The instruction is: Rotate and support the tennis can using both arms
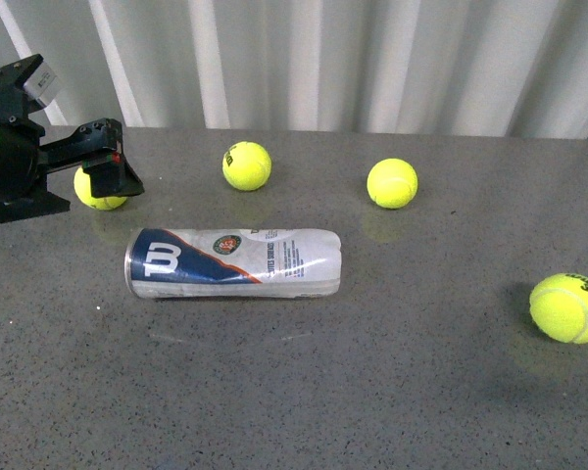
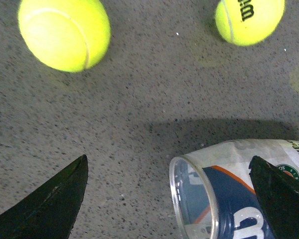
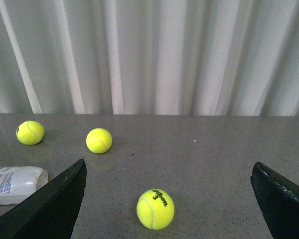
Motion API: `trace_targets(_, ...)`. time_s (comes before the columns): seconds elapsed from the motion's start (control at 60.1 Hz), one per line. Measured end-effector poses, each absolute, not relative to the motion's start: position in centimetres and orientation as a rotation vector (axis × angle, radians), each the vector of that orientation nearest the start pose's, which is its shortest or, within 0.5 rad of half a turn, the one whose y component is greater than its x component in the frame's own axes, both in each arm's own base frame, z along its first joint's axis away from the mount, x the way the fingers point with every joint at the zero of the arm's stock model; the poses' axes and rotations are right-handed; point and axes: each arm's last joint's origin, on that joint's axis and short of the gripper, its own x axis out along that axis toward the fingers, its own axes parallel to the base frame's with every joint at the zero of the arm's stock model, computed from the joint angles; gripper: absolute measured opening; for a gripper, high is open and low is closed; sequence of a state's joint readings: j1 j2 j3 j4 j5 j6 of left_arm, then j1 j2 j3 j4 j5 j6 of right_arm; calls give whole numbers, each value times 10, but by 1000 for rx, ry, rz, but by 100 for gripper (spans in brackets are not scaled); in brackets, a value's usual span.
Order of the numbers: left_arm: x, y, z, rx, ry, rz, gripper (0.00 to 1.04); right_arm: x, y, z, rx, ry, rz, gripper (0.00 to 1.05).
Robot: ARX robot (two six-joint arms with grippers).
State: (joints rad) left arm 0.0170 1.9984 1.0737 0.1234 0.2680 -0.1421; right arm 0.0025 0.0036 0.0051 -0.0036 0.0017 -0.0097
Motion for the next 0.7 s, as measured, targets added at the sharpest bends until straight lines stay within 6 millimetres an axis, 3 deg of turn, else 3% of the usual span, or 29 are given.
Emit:
trace_targets(0.266,371,-23,86,-308,949,-301,98,98,0,165,-10,2,1,98)
trace_targets(0.566,368,-47,84,-424,911,-383,98,98,0,165,-10,2,1,98)
trace_targets(0.699,369,-56,77,-465,910,-384,70,98,0,165,-10,2,1,98)
